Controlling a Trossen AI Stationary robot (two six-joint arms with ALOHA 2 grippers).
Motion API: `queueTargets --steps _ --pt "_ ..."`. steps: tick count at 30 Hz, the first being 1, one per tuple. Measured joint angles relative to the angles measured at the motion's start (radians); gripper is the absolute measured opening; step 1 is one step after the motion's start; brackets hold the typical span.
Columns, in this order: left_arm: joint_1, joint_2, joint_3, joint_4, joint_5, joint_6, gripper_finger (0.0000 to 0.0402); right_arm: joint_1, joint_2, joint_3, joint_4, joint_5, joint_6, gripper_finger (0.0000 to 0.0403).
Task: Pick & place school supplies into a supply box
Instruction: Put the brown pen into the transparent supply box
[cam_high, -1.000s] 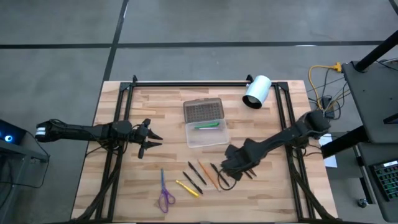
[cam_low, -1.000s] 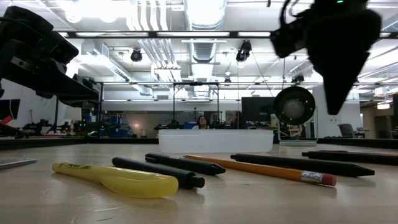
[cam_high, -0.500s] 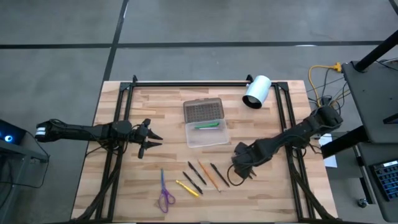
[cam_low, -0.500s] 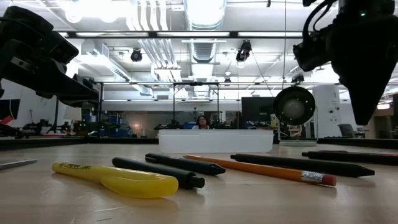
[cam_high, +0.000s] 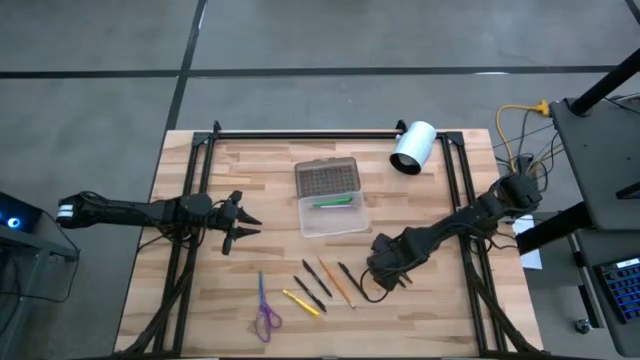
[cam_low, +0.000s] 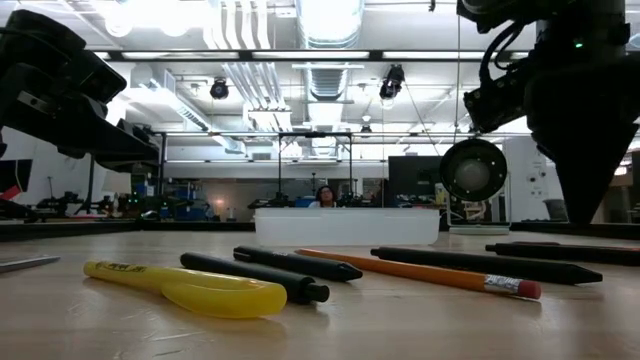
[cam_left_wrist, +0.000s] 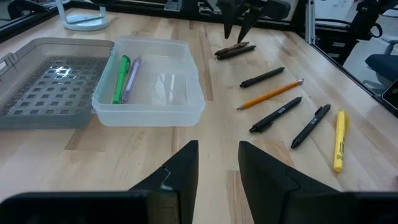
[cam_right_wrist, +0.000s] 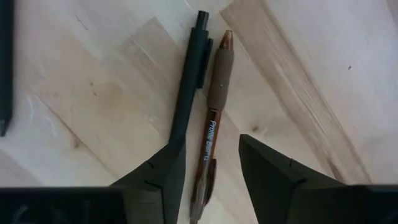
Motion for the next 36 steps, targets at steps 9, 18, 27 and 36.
queueTargets --steps 9,18,27,36 --pt "0.0 0.0 0.0 0.0 0.0 0.0 0.0099 0.0 0.0 -0.034 0.023 0.004 0.001 0.0133" --pt "0.0 0.0 0.0 0.0 0.0 0.0 0.0099 0.007 0.0 -0.08 0.104 0.004 0.032 0.0127" --pt "0.0 0.0 0.0 0.0 0.0 0.0 0.0099 0.006 0.0 -0.092 0.112 0.005 0.034 0.0113" --pt "0.0 0.0 0.0 0.0 0.0 0.0 0.0099 0.006 0.0 -0.104 0.111 0.007 0.033 0.0097"
